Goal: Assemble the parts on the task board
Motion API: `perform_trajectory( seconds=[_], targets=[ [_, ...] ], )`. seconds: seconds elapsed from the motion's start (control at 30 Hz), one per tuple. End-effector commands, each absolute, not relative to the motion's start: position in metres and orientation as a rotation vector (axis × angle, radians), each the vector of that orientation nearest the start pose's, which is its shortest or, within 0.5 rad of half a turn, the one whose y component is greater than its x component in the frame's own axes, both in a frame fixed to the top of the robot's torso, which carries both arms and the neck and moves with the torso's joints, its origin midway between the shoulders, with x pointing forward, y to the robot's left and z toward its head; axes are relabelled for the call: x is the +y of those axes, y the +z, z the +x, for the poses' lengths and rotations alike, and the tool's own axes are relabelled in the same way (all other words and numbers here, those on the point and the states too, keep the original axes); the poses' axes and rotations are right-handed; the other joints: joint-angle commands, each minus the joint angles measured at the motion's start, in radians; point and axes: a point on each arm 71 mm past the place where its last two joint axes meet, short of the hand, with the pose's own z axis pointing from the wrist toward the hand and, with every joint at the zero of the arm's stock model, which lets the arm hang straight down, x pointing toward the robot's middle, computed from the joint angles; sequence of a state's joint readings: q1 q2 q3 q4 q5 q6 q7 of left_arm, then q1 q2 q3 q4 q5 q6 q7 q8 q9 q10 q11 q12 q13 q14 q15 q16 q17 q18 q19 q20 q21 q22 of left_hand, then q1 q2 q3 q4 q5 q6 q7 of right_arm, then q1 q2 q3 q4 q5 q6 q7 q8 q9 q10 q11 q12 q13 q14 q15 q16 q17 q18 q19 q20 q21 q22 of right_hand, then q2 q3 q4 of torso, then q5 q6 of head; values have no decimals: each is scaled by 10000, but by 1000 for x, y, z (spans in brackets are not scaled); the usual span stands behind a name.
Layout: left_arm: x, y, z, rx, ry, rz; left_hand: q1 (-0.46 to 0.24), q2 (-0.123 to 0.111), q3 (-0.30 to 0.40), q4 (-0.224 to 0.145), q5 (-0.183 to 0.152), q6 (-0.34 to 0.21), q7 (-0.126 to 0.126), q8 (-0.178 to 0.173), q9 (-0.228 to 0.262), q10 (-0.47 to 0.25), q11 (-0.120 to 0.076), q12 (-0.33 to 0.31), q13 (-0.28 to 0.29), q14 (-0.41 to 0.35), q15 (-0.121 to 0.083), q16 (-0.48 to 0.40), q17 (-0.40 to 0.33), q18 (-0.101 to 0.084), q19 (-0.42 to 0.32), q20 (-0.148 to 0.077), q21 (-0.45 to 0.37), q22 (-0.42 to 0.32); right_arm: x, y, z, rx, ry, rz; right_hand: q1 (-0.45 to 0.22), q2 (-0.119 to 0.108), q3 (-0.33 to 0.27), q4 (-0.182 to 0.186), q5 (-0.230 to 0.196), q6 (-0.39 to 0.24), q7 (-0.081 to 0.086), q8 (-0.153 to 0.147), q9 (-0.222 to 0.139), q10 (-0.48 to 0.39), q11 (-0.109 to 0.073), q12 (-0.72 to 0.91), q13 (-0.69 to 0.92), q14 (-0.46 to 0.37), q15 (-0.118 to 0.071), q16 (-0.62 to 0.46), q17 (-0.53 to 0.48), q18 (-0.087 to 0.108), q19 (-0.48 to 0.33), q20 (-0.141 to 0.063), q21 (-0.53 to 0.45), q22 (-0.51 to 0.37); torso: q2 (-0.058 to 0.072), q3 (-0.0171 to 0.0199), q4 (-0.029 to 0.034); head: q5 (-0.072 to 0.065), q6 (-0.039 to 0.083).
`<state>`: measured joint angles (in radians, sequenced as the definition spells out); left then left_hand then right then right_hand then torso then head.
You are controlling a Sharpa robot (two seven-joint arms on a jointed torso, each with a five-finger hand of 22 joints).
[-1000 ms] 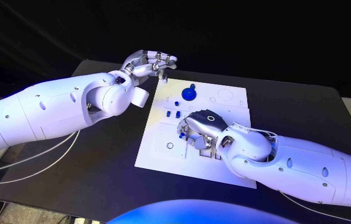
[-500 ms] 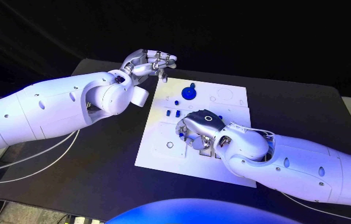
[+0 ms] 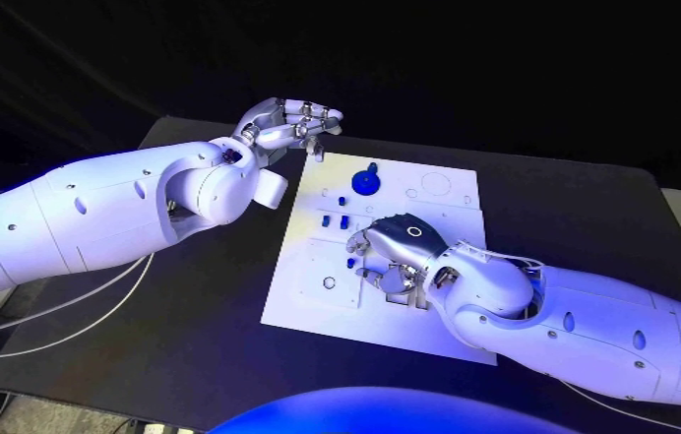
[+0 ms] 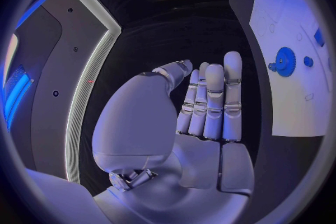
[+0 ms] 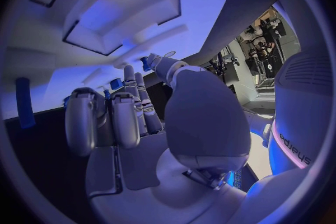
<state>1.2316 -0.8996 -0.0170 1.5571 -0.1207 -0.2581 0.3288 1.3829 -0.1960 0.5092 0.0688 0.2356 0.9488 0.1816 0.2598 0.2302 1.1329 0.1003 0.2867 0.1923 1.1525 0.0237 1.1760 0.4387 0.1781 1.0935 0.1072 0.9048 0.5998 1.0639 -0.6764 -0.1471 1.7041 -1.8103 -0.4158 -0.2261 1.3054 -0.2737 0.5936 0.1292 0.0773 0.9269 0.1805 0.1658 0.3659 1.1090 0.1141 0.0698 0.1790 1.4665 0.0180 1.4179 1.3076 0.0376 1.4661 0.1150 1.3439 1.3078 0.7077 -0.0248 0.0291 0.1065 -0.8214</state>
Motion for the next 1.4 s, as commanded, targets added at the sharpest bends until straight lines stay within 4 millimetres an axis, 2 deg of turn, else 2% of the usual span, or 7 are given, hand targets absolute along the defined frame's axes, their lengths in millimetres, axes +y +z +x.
perform_trajectory(
  seconds=[0.03,0.33,0.53,0.6,0.73,0.87,1.4],
  targets=[
    [221,-153,489,14814,-15564,-9758,-13,73,-32,-18,-21,-48,-3,25,9,-86,13,64,9,-65,4,-48,-9,63,-1,50,-48,-16,-75,-235,381,15196,8265,-4581,-86,-19,-136,4,68,36,-46,-42,-10,-58,-40,100,-14,441,70,-38,323,114,260,84,-17,1676,0,4,-18,-48,44],
    [222,-153,489,14836,-15545,-9774,-13,73,-32,-18,-21,-48,-3,25,9,-86,13,64,9,-65,4,-48,-9,63,-1,50,-48,-16,-110,-205,395,15446,7353,-4128,-16,89,-239,30,395,374,-263,58,22,190,-211,454,39,541,-72,107,477,79,359,-32,147,1738,4,4,-20,-315,218],
    [222,-153,488,14852,-15617,-9740,-15,75,-37,-17,-24,-59,-4,40,15,-104,13,93,20,-67,3,-48,-12,65,1,51,-57,-21,-141,-193,416,16363,6094,-4032,-116,16,-939,146,698,130,-313,-105,-41,-287,-227,433,-78,517,-96,35,350,126,281,-74,-137,1620,-12,-29,0,-479,305],
    [222,-153,488,14853,-15622,-9737,-15,75,-37,-17,-24,-59,-4,40,15,-104,13,93,20,-67,3,-48,-12,65,1,51,-57,-21,-149,-192,421,16590,5821,-4065,-31,104,-1406,221,620,25,-337,-176,-71,-405,-230,491,-109,506,-104,20,317,142,256,-77,-241,1578,-2,-23,-2,-489,332],
    [222,-153,488,14888,-15667,-9721,-25,66,-47,-14,-27,-64,-4,47,18,-112,13,108,25,-69,4,-48,-14,65,1,52,-62,-24,-160,-194,428,16998,5492,-4180,705,535,-3422,835,463,-203,-238,-340,-163,-838,-152,747,-234,427,-38,-81,127,244,114,-28,-817,1341,12,-8,-9,-502,350],
    [222,-154,488,14921,-15704,-9707,-29,57,-53,-14,-28,-72,-4,49,19,-121,14,115,28,-72,5,-49,-15,65,-1,53,-65,-26,-164,-197,429,17315,5320,-4366,1157,656,-4114,1276,536,-185,-267,-343,-181,-956,-162,917,-294,414,-35,-77,103,252,115,-27,-894,1312,13,-7,6,-512,340],
    [220,-154,488,15114,-15887,-9617,-11,46,-56,-31,-24,-89,-7,66,25,-148,11,149,41,-87,4,-54,-20,65,-5,54,-79,-34,-162,-207,429,17759,5291,-4572,1816,1001,-3685,1547,682,437,-356,-81,-139,-335,-287,1401,-323,490,-152,8,184,123,374,-151,-249,1591,7,-17,14,-556,309]
  ],
)
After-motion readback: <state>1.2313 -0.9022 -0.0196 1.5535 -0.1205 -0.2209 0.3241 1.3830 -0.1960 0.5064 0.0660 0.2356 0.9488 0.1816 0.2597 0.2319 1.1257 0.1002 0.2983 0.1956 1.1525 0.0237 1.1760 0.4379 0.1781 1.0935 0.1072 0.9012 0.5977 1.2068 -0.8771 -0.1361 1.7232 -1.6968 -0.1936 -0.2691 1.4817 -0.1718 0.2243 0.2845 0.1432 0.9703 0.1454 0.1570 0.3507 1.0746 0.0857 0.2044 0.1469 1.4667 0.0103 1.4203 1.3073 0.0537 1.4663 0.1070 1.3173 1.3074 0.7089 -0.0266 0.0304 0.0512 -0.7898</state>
